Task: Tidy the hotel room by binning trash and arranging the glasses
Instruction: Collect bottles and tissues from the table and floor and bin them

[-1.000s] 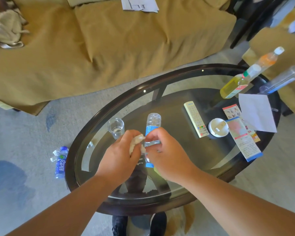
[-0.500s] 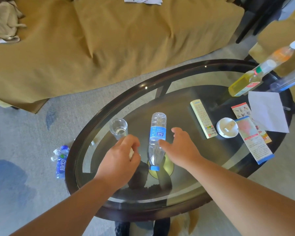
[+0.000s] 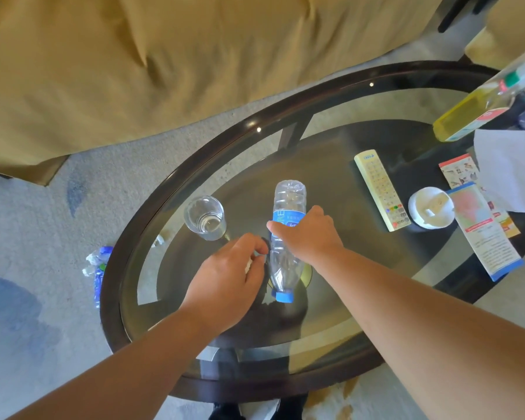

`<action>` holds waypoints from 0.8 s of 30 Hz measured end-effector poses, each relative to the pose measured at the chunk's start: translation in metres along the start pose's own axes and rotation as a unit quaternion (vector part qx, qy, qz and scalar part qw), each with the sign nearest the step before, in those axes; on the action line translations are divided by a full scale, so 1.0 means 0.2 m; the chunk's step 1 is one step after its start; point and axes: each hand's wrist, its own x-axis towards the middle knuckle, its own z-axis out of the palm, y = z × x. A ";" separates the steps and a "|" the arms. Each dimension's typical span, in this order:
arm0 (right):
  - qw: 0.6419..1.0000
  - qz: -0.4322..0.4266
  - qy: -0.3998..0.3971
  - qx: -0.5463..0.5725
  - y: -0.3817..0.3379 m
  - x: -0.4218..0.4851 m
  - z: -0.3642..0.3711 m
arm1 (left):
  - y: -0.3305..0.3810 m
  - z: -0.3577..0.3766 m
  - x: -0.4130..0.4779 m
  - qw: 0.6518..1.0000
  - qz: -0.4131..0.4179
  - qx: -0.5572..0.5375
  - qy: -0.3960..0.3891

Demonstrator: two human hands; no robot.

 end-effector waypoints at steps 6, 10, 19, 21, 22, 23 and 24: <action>0.998 0.052 0.001 0.030 0.01 0.10 0.08 | -0.06 0.02 0.04 1.000 -0.005 0.003 -0.023; 0.997 0.063 -0.006 0.045 0.01 0.13 0.12 | -0.08 0.04 0.06 0.999 -0.004 0.010 -0.032; 0.991 0.055 0.003 0.119 0.02 0.14 0.13 | -0.08 0.03 0.05 0.999 -0.005 0.024 -0.043; 0.992 0.034 0.012 0.123 0.02 0.09 0.08 | -0.05 0.01 0.04 0.999 -0.005 0.021 -0.037; 0.992 0.022 0.016 0.122 0.02 0.06 0.05 | -0.03 0.00 0.03 0.999 -0.004 0.021 -0.036; 0.992 0.009 0.020 0.123 0.02 0.03 0.01 | 0.00 -0.02 0.03 0.999 -0.002 0.020 -0.034; 0.992 -0.005 0.025 0.126 0.01 -0.01 -0.03 | 0.04 -0.04 0.02 0.999 0.000 0.019 -0.030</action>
